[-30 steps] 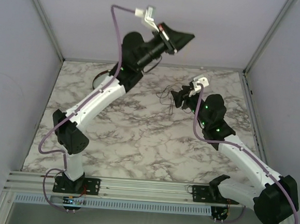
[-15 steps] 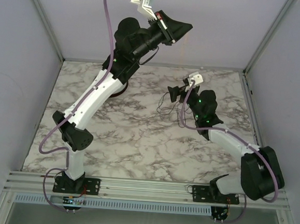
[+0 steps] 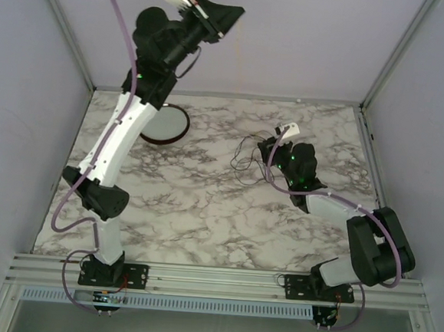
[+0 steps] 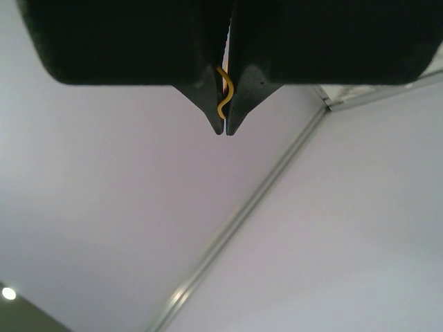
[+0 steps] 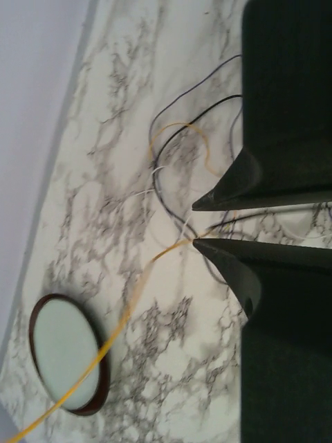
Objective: Zip-tie the wires
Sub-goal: Untie the cable at the center of the board.
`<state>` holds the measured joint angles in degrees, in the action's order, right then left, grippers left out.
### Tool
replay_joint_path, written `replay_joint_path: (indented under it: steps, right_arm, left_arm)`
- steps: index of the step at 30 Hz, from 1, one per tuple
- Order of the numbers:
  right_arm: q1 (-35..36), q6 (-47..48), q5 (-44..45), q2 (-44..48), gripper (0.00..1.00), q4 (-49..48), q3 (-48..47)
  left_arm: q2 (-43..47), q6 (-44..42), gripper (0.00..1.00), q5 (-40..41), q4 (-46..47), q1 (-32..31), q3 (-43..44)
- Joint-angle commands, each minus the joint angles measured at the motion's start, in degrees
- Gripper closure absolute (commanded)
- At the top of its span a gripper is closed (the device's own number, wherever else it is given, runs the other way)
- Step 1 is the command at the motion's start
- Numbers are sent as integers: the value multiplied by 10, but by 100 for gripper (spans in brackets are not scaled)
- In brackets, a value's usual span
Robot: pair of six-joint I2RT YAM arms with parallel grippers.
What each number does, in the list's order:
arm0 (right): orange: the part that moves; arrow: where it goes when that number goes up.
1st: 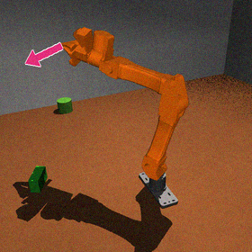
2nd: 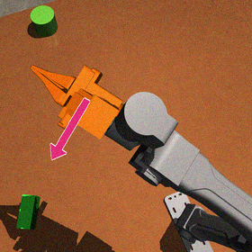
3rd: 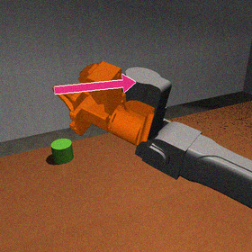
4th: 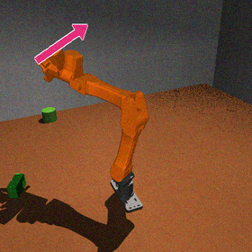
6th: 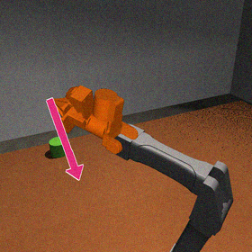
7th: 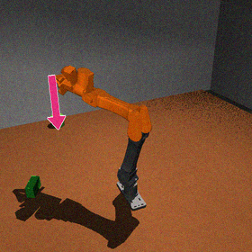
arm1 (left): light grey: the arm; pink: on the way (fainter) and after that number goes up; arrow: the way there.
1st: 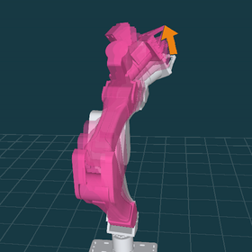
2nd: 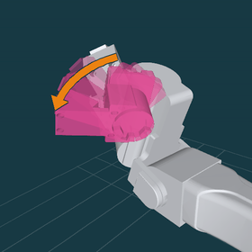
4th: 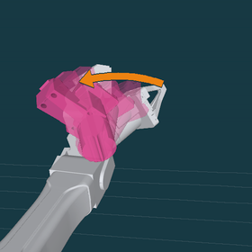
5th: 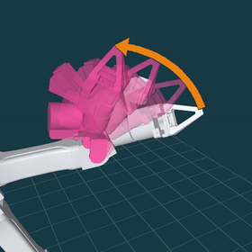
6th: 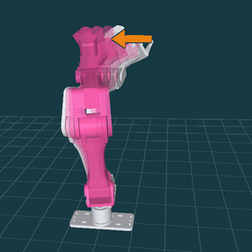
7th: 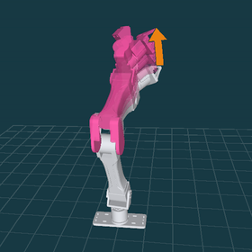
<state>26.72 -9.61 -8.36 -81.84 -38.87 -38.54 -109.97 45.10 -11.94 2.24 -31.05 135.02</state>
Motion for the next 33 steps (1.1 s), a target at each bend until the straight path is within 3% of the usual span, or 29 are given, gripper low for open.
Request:
replay_joint_path:
  steps: [1, 5, 8, 13, 14, 18, 22, 33]
  right_arm:
    - [-15, -32, 20, 13, 81, -20, 18]
    - [-37, -44, 32, 17, 92, -25, 16]
    - [-50, -55, 12, 14, 89, -36, -2]
    - [-51, -56, -71, 5, 51, -62, -11]
    - [-51, -54, -104, 3, 40, -82, -3]
    - [-31, -37, -194, -14, 16, -239, 51]
    - [-7, -16, -196, -56, 13, -297, 44]
    - [20, 8, -219, -227, 13, -219, -115]
  left_arm:
    - [60, 14, 100, -6, 6, 40, 30]
    - [89, 20, 100, -12, -3, 84, 27]
    - [104, 19, 100, -13, -10, 98, 24]
    - [106, 36, 100, -24, -2, 107, 24]
    - [106, 39, 100, -24, 1, 108, 25]
    - [107, 44, 100, -27, 6, 109, 26]
    - [109, 46, 100, -31, 5, 109, 25]
    - [119, 51, 100, -31, 8, 109, 24]
